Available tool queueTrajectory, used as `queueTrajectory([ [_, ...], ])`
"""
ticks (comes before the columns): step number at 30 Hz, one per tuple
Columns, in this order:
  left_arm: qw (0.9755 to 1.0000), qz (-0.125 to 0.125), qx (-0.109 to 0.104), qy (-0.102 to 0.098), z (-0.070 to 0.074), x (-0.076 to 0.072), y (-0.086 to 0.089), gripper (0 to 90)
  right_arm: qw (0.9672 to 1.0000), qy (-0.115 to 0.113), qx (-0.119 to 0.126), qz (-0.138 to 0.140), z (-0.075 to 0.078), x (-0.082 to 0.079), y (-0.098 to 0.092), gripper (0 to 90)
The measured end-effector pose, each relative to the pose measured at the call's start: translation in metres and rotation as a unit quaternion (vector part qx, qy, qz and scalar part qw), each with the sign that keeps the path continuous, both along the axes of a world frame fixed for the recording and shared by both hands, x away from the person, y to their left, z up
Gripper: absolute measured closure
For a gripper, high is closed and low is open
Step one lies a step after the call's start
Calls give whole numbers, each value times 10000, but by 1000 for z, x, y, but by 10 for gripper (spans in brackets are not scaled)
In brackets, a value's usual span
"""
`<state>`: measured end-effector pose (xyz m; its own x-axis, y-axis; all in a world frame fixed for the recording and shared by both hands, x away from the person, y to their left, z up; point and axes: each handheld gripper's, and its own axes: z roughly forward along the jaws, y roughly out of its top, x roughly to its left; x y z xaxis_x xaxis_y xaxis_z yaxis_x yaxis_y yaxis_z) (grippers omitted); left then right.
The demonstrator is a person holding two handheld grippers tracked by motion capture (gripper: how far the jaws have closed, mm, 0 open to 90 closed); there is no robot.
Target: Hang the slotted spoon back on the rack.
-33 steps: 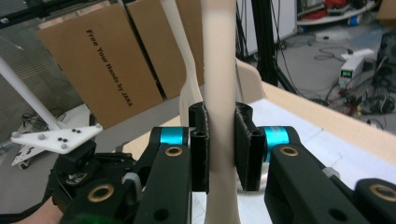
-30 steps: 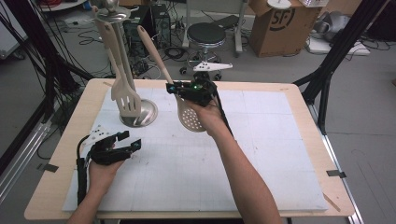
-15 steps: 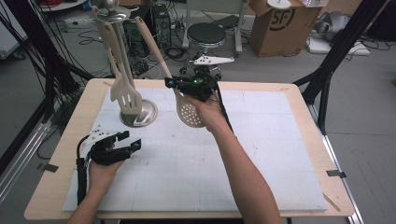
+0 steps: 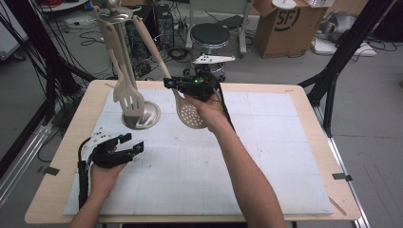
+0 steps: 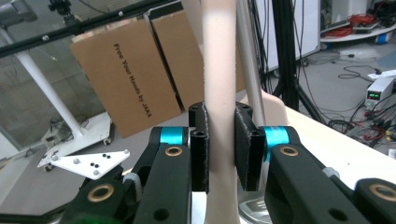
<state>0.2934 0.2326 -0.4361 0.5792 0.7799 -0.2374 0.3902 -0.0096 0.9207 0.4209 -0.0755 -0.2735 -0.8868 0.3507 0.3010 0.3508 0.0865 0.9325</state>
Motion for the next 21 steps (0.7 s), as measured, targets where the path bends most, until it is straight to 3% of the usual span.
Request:
queueTrajectory([
  [16, 10000, 0, -14, -4, 0, -1, 1, 304, 9996, 213, -54, 202, -16, 6, 20, 780],
  [19, 10000, -7, -18, -5, 0, -1, 1, 304, 9994, 289, -12, 207, -18, 7, 21, 763],
  [21, 10000, -8, -17, -11, 0, -1, 1, 304, 9992, 332, 17, 215, -20, 9, 21, 707],
])
